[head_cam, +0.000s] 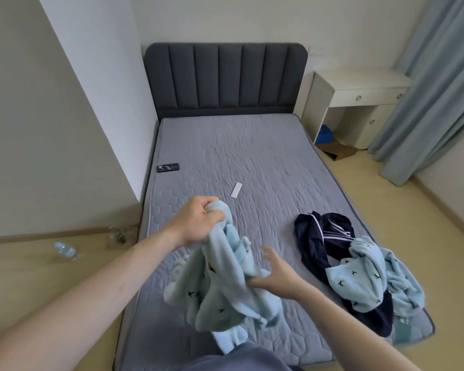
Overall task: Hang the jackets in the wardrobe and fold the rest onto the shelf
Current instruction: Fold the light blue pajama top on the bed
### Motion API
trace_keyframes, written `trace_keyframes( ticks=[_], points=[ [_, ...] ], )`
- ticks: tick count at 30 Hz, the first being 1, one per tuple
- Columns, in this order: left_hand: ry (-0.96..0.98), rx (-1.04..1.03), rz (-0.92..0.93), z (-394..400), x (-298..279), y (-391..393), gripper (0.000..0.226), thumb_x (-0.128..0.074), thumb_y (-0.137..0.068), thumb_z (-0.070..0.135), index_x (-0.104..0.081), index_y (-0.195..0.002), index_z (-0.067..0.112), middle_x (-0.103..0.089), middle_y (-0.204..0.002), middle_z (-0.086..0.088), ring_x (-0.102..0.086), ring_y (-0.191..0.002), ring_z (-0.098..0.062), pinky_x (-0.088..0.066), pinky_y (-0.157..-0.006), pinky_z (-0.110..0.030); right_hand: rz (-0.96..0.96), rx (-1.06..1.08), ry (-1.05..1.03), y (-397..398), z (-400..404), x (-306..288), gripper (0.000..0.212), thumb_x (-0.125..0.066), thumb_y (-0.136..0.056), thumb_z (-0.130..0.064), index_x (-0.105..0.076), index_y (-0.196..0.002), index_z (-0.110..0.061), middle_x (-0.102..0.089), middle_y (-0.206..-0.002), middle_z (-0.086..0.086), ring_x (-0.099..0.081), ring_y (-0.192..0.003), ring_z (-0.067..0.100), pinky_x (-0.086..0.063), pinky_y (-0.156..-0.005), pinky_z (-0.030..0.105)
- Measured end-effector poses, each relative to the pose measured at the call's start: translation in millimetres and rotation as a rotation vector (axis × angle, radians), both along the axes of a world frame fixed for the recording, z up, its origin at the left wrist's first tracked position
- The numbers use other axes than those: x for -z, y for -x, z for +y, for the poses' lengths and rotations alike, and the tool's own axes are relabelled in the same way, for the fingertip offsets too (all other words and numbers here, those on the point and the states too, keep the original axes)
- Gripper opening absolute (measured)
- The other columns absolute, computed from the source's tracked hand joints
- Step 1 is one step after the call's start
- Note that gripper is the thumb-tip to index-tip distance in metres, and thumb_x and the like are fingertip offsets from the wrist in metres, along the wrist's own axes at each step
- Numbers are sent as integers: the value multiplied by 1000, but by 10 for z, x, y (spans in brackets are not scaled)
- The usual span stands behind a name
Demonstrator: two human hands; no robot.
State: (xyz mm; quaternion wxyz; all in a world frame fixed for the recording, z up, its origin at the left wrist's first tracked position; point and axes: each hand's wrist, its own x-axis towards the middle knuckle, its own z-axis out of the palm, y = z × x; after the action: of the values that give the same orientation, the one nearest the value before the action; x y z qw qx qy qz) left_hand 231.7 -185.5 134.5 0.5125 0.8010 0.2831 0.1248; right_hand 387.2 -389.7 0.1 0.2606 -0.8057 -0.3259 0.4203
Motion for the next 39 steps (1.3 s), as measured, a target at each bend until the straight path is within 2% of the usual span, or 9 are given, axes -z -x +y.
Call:
trace_keyframes(
  ticks=[3, 6, 10, 14, 17, 21, 24, 33, 39],
  points=[
    [122, -95, -106, 45, -110, -112, 32, -64, -75, 23, -55, -81, -7, -50, -70, -8, -46, -67, -17, -35, -62, -33, -52, -15, 4, 48, 230, 45, 50, -72, -80, -44, -57, -124, -28, -69, -110, -9, -68, -100, 17, -58, -85, 36],
    [-15, -207, -104, 277, -93, -68, 19, -66, -73, 22, -49, -64, 18, -45, -61, 7, -42, -59, -13, -32, -55, -31, -172, 39, 31, -147, 204, 94, 14, -56, -92, -27, -65, -97, -16, -71, -93, 2, -68, -86, 25, -57, -77, 40],
    [-667, -181, 309, 749, 269, 236, 25, -54, -65, 1, -42, -65, 23, -52, -67, 5, -50, -65, -23, -38, -54, -34, -393, 147, -13, -704, 55, 18, 14, -48, -75, -15, -58, -81, -23, -65, -75, -5, -62, -73, 27, -50, -62, 36],
    [-850, -132, 657, 978, 748, 381, 29, -54, -63, 3, -42, -74, 27, -52, -75, 11, -51, -66, -23, -30, -52, -30, -578, 110, -85, -1166, 152, -203, 15, -49, -70, -15, -52, -76, -28, -60, -69, -7, -58, -67, 28, -42, -53, 36],
    [-772, -284, 748, 1138, 852, 300, 26, -57, -68, 5, -50, -78, 29, -63, -84, 9, -53, -69, -25, -36, -56, -28, -663, 95, -66, -1484, 342, -414, 20, -51, -73, -12, -57, -79, -29, -61, -68, -8, -59, -62, 22, -46, -48, 35],
    [-552, -538, 581, 1444, 477, -128, 23, -57, -68, 6, -62, -79, 26, -67, -84, -1, -60, -72, -29, -48, -61, -27, -640, 170, -63, -1956, 662, -794, 29, -49, -79, -7, -69, -91, -24, -65, -76, -4, -59, -65, 19, -47, -52, 31],
    [-488, -648, 413, 1720, -126, -543, 29, -56, -68, 1, -66, -85, 23, -69, -90, -6, -61, -81, -34, -47, -65, -29, -631, 264, -163, -2328, 926, -1236, 44, -49, -82, -4, -76, -109, -26, -68, -90, 6, -61, -82, 30, -48, -70, 33],
    [-631, -834, -148, 2175, -2234, -1309, 37, -43, -81, -5, -60, -106, 15, -67, -112, -6, -57, -95, -25, -42, -74, -29, -839, 369, -550, -2981, 1471, -2954, 55, -45, -83, 5, -76, -121, -21, -73, -109, 13, -63, -100, 37, -56, -93, 47],
    [-758, -801, -325, 1964, -2794, -1259, 40, -38, -76, -2, -62, -101, 19, -65, -101, 4, -56, -91, -19, -40, -68, -24, -905, 355, -747, -2971, 1419, -3359, 62, -43, -76, 7, -76, -119, -24, -75, -100, 7, -64, -89, 28, -59, -84, 43]
  ],
)
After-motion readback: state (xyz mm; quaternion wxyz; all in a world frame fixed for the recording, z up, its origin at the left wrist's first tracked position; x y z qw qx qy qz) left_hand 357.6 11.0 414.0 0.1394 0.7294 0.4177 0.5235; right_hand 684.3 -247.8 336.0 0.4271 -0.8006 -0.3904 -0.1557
